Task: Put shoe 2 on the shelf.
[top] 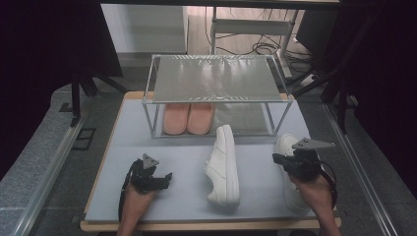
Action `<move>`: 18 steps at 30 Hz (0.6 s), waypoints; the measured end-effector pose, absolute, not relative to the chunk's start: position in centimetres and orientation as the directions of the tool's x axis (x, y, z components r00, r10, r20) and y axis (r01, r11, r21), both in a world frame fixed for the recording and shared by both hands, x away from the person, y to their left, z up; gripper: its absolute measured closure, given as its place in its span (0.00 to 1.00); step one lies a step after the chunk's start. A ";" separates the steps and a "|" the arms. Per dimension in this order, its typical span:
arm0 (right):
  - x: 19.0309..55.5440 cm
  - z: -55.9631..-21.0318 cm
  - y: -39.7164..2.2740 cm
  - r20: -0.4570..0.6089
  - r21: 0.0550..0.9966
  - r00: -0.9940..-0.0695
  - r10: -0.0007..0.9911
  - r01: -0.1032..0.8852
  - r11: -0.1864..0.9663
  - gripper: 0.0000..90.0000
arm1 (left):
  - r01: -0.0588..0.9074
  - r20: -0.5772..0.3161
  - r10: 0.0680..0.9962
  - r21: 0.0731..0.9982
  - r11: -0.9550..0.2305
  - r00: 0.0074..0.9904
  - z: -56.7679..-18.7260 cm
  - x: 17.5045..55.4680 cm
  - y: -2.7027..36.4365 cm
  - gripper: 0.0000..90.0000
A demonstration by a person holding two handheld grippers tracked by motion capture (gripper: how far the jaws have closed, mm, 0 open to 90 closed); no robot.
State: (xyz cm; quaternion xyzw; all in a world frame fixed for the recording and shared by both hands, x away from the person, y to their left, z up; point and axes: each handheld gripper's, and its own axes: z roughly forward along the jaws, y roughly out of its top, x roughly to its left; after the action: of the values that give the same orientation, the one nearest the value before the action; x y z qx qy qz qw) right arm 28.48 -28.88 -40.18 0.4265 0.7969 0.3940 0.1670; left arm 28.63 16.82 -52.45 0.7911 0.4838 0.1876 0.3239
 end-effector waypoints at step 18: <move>29.1 -41.5 -22.8 0.067 0.757 -0.673 0.736 0.515 0.402 1.00 | 0.644 -0.017 0.887 0.694 -0.322 0.461 -52.4 28.6 16.8 0.15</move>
State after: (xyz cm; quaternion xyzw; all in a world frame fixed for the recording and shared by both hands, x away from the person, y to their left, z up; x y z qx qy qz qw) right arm 29.13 -22.83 -41.55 0.3791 0.8254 0.3942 0.1404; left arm 28.63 16.82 -52.44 0.7911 0.4839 0.1874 0.3238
